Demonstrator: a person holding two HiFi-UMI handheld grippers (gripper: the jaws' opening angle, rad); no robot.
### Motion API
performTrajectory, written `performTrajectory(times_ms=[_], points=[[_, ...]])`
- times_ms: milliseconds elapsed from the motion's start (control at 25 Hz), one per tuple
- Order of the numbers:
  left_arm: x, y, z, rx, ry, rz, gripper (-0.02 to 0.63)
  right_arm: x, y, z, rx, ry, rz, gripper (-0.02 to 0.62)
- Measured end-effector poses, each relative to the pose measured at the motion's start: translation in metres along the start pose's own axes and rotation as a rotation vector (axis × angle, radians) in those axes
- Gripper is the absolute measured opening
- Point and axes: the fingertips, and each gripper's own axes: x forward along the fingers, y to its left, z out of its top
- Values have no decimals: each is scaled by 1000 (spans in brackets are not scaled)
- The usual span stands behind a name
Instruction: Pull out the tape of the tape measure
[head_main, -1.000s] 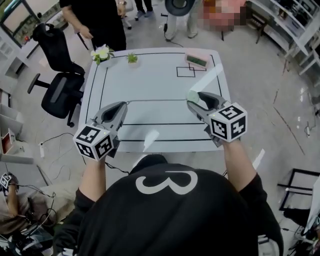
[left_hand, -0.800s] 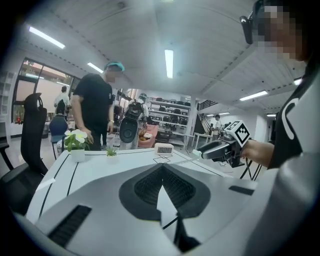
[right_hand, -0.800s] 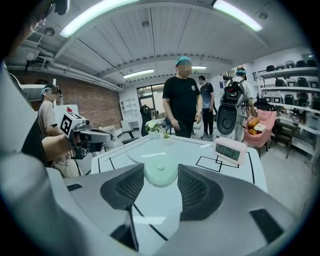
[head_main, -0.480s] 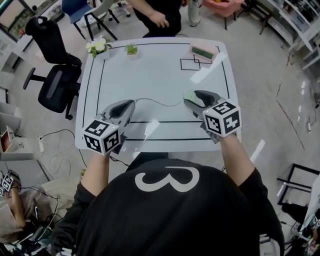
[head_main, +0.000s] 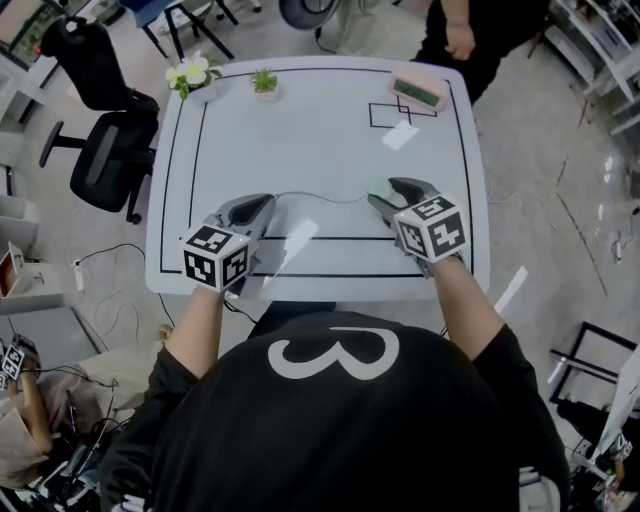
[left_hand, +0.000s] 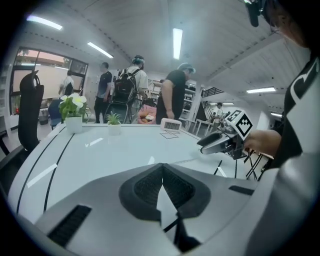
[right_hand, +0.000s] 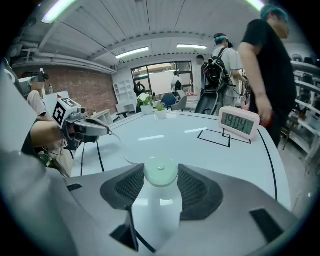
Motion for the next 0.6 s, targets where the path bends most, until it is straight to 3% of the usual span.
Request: performTrajectory(times_ms=[360, 600], points=[[26, 11, -27, 31, 95, 14, 5, 26, -12, -17, -35, 74, -38, 221], [30, 16, -36, 119, 142, 64, 5, 31, -13, -19, -64, 81, -50, 224]])
